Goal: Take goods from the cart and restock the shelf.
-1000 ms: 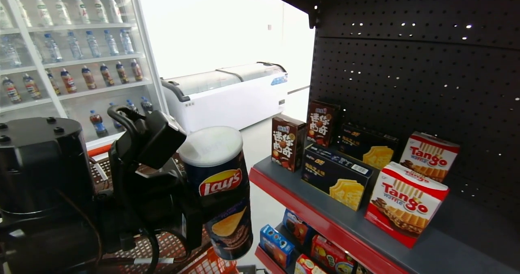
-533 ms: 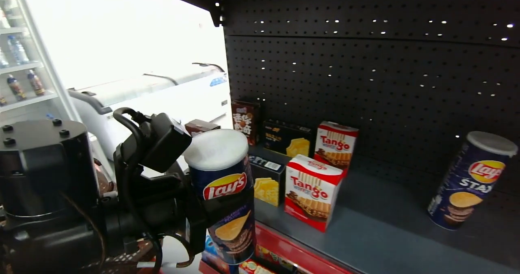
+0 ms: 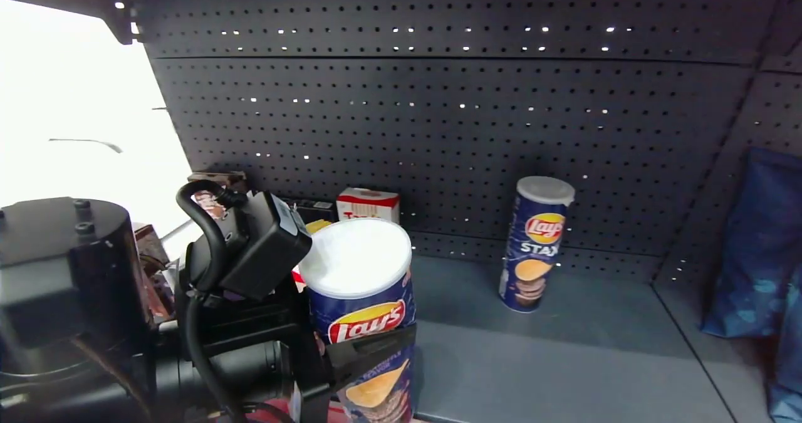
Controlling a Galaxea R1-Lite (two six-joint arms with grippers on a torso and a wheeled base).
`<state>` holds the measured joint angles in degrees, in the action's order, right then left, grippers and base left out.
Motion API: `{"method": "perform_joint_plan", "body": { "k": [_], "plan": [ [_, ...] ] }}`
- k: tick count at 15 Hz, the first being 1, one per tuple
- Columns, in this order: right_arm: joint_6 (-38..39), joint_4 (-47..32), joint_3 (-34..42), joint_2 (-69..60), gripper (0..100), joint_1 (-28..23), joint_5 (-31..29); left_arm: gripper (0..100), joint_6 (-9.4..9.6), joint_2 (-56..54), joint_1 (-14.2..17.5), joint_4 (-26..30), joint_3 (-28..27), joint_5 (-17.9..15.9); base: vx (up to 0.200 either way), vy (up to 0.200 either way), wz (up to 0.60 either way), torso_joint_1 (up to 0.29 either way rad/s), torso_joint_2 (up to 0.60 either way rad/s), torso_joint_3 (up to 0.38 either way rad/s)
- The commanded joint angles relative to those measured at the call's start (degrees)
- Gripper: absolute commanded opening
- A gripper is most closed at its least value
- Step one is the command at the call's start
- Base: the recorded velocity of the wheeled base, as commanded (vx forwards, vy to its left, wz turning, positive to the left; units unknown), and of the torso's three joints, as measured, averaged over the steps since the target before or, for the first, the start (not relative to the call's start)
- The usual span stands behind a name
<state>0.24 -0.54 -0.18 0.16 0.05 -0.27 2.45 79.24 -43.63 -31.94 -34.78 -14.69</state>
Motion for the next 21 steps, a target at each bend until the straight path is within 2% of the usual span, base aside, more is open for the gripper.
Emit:
{"method": "perform_joint_plan", "body": {
  "k": [1,3,13,14,16,18,20,21],
  "plan": [
    [0.0,0.0,0.0,0.0,100,0.0,0.0,0,0.01,0.0,-0.1,-0.1,0.2,0.0,0.000,0.000,-0.60,0.002,0.00,0.002],
    [0.0,0.0,0.0,0.1,100,0.0,0.0,0,0.01,0.0,0.0,-0.1,0.2,0.0,0.000,0.000,-0.60,0.005,0.00,0.005],
    [-1.4,-0.2,-0.2,1.4,100,0.0,0.0,0,0.10,0.0,0.6,-0.7,1.4,0.0,0.000,0.000,0.00,0.000,0.00,0.000],
    [-3.9,-0.1,-0.2,3.6,100,1.4,0.3,0,0.10,0.0,0.6,-0.8,1.4,0.0,0.000,0.000,0.00,0.000,0.00,0.000],
    [-3.3,-0.2,-0.2,4.9,100,2.5,0.1,0,0.10,0.2,0.6,-0.8,1.5,-0.1,0.000,0.000,0.00,0.000,0.00,0.000],
    [1.5,0.0,-0.1,7.6,100,-5.1,-0.1,0,0.10,0.3,0.6,-0.8,1.3,0.0,0.000,0.000,0.00,0.000,0.00,0.000],
    [1.0,0.1,-0.9,6.0,100,-6.8,0.1,0,0.10,0.1,0.6,-0.5,2.0,0.0,0.000,0.000,0.00,0.000,0.00,0.000],
    [0.7,0.6,-10.2,9.6,100,-6.3,0.7,0,0.10,0.1,0.7,-0.3,2.3,0.1,0.000,0.000,0.00,0.000,0.00,0.000]
  ]
}}
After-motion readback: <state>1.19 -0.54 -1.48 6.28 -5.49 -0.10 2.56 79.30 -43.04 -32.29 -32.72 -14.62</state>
